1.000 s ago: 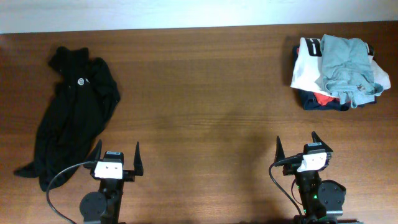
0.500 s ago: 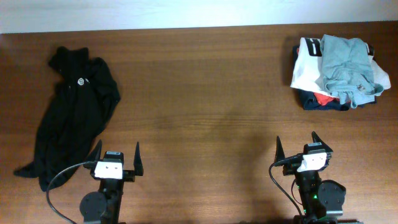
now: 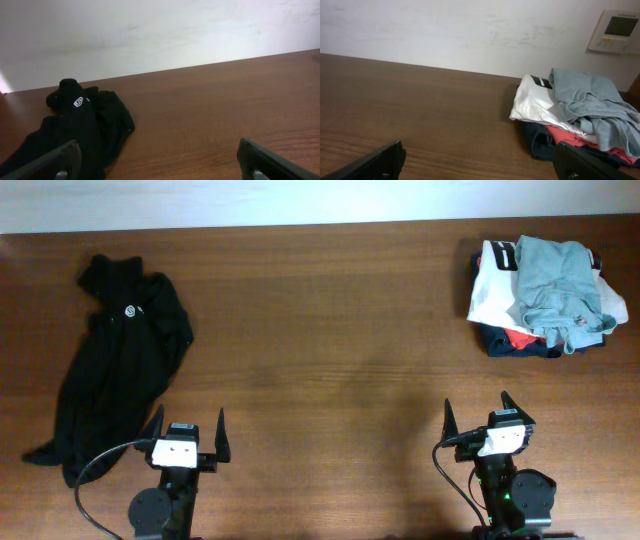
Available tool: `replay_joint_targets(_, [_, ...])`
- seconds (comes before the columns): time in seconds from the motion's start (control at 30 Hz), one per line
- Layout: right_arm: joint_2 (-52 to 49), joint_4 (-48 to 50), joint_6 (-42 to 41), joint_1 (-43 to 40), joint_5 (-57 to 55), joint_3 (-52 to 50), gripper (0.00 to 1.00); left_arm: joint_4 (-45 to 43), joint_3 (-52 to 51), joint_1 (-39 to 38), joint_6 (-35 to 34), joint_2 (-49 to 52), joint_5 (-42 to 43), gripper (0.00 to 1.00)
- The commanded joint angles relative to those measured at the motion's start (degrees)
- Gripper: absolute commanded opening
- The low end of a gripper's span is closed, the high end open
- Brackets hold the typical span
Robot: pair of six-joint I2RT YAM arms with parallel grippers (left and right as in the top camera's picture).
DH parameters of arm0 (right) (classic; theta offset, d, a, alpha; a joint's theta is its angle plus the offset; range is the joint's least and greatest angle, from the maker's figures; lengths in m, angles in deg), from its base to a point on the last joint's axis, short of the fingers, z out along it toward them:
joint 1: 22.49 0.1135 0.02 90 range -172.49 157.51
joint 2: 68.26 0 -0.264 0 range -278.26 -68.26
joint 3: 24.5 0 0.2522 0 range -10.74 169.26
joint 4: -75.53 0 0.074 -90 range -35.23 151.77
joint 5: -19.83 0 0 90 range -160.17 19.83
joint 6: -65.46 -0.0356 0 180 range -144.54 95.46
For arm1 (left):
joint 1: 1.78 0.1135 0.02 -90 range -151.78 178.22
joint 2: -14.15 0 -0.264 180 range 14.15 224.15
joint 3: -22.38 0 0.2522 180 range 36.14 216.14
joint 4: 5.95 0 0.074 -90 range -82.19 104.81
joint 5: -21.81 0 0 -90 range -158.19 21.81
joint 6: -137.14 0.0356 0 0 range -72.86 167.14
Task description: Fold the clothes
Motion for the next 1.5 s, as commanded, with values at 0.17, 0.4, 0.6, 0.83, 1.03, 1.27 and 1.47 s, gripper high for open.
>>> replay_joint_targets(0.17, [0.5, -0.4, 0.0, 0.3, -0.5, -0.3, 0.99, 0.2, -0.3, 0.2, 1.2, -0.5, -0.5, 0.99])
replay_joint_targets(0.4, [0.5, -0.3, 0.2, 0.3, -0.6, -0.3, 0.99, 0.2, -0.4, 0.2, 1.2, -0.5, -0.5, 0.99])
replay_joint_targets(0.6, [0.5, -0.4, 1.7, 0.3, -0.7, -0.3, 0.99, 0.2, -0.3, 0.2, 1.2, -0.5, -0.5, 0.99])
replay_joint_targets(0.83, [0.5, 0.1, 1.7, 0.3, -0.7, -0.3, 0.99, -0.1, -0.4, 0.2, 1.2, -0.5, -0.7, 0.99])
replay_joint_targets(1.03, [0.5, 0.5, 1.7, 0.4, -0.7, -0.3, 0.99, 0.5, -0.4, 0.2, 1.2, -0.5, -8.5, 0.99])
replay_joint_targets(1.27, [0.5, 2.7, 0.6, 0.4, 3.0, -0.3, 0.99, 0.4, -0.3, 0.2, 1.2, -0.5, -8.8, 0.99])
replay_joint_targets(1.47, [0.5, 5.3, 0.6, 0.3, 8.6, -0.3, 0.99, 0.4, -0.3, 0.2, 1.2, -0.5, -8.8, 0.99])
